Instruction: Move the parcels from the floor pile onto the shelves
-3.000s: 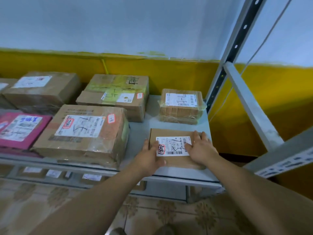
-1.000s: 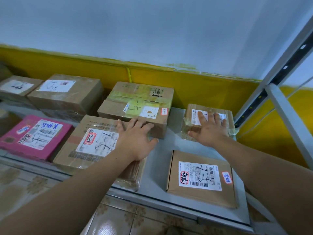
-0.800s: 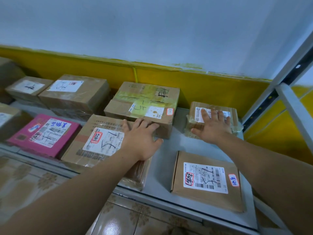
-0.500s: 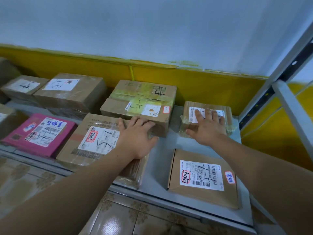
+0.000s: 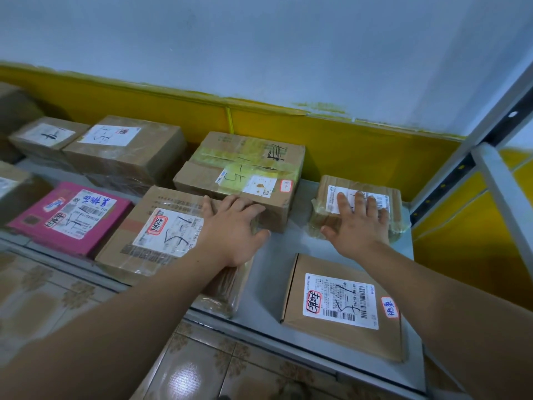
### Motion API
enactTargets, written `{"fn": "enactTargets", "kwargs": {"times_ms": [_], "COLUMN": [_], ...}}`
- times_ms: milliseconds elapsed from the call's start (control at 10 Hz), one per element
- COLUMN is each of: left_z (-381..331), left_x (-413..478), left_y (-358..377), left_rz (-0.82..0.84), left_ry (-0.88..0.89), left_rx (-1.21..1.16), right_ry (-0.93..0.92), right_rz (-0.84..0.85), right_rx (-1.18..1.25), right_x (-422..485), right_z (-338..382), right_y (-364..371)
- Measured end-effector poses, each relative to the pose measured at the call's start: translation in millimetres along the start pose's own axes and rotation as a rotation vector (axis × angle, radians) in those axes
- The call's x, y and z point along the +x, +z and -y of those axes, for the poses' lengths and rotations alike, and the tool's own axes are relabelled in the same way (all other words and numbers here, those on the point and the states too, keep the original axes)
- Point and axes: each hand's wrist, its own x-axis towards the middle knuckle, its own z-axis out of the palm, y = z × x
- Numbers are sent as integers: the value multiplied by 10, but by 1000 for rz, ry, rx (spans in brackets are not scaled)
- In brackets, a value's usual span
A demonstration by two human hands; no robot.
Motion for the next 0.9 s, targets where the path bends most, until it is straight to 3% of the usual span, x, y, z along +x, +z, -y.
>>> {"fn": "enactTargets", "kwargs": {"times_ms": [300, 500, 700, 900], "left_z": [5, 141, 768, 1394], "left_x": [8, 49, -192, -384], "left_y": [-39, -235, -478, -742], "left_rz": [63, 134, 146, 173], "left_ry": [1, 73, 221, 234], "left_rx": [-23, -192, -132, -56], "right_ry": [34, 90, 128, 90], "right_rz": [54, 7, -15, -77], "right_rx": [116, 188, 215, 277], "right_x": [-87, -401, -814, -1071], "right_z": [19, 268, 815, 1432], "right_y": [-178, -467, -627, -820]}}
